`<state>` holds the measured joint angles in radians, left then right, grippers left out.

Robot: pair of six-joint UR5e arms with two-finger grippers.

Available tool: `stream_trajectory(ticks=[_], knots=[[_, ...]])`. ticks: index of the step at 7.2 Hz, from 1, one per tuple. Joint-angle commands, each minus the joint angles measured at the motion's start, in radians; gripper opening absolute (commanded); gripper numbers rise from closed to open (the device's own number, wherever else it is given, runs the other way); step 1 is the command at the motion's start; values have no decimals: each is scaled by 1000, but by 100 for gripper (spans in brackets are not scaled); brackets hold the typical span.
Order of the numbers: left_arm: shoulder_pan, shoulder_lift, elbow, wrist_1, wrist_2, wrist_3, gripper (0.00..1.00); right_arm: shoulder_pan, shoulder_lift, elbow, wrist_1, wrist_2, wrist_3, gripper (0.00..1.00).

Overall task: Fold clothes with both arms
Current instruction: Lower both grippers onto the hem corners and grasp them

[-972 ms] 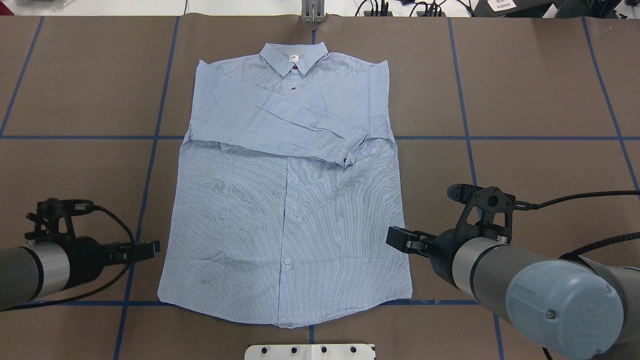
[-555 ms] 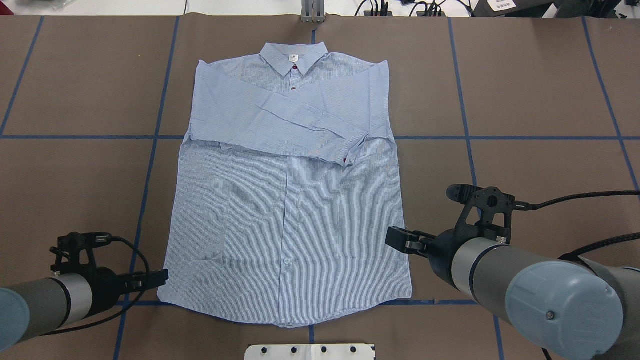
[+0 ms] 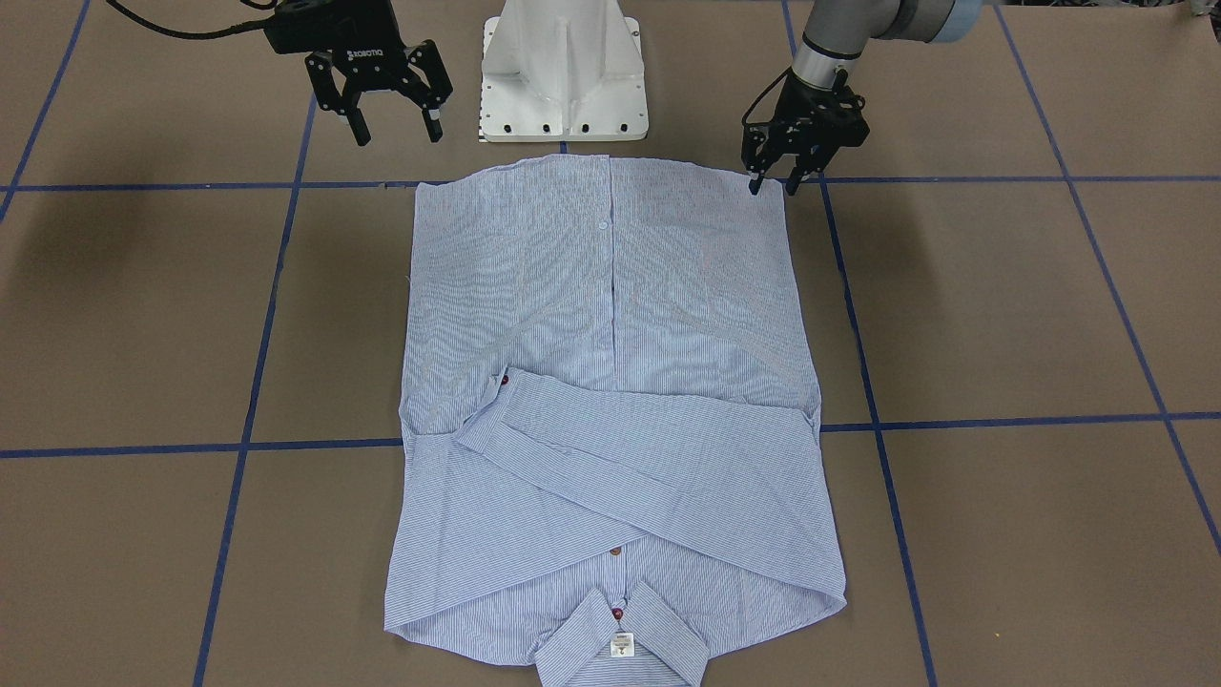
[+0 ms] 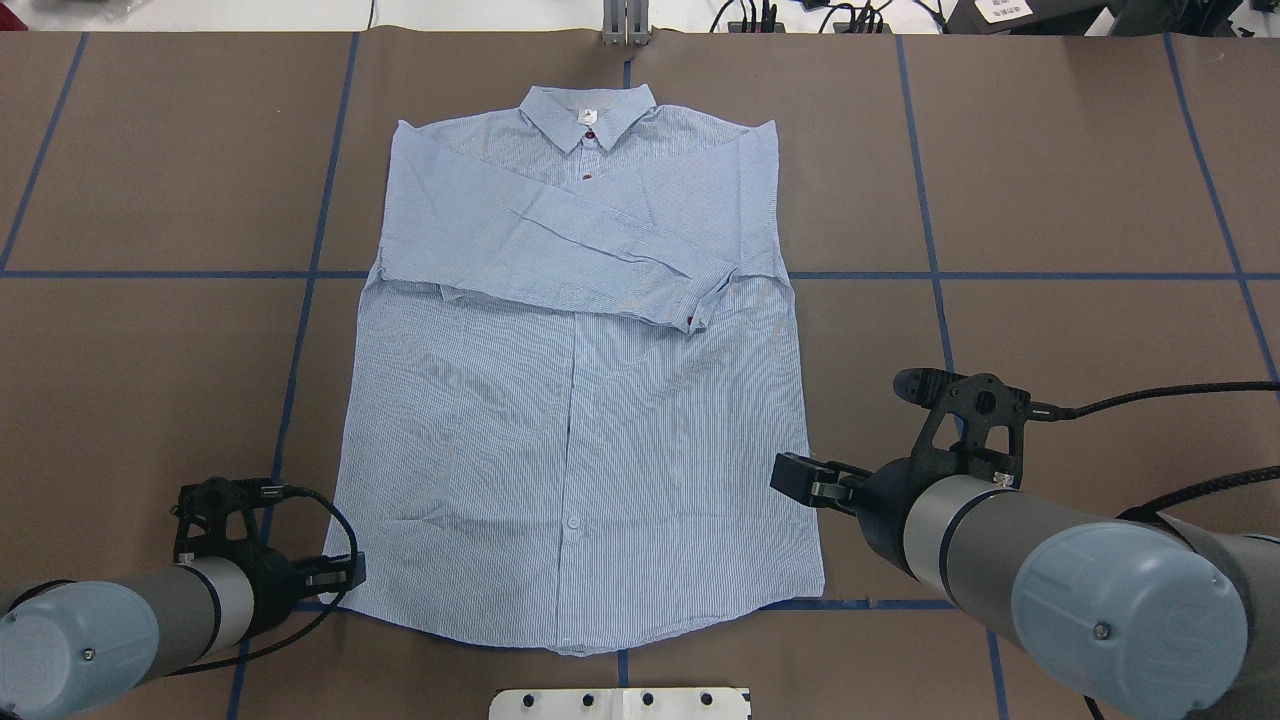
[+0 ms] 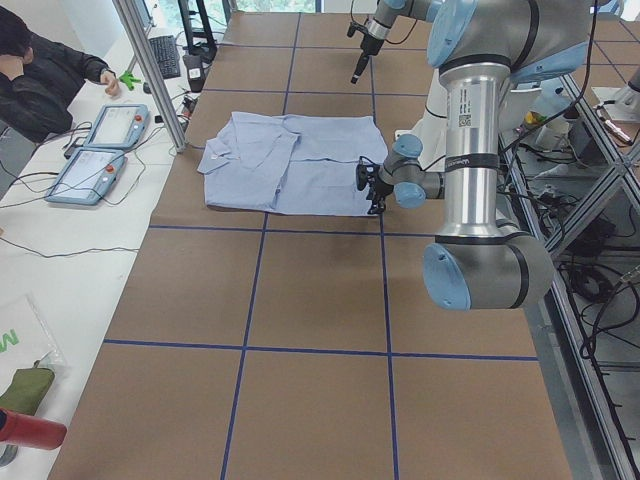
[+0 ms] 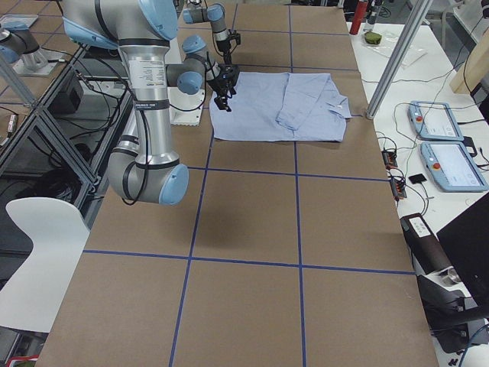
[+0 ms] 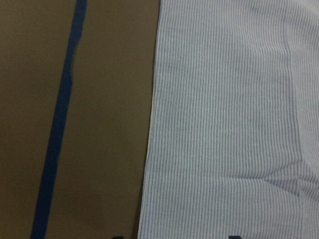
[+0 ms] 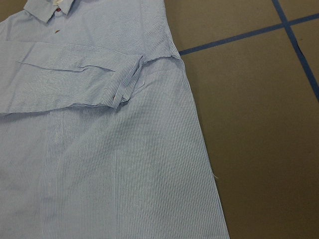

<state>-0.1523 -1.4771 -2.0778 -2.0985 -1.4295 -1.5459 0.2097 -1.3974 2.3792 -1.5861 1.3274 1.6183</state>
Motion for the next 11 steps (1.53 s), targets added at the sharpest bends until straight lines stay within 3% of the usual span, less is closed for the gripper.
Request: stream_trajectory(ticks=[1,10,11], knots=[[2,-2,10,6,0,4,62,0,-2,0,0,-1,0,100],[23,6,8,8,-8,10,53,0,-2,0,0,-11,0,100],[25,8,8,11,-8,10,48,0,-2,0,-2,-11,0,100]])
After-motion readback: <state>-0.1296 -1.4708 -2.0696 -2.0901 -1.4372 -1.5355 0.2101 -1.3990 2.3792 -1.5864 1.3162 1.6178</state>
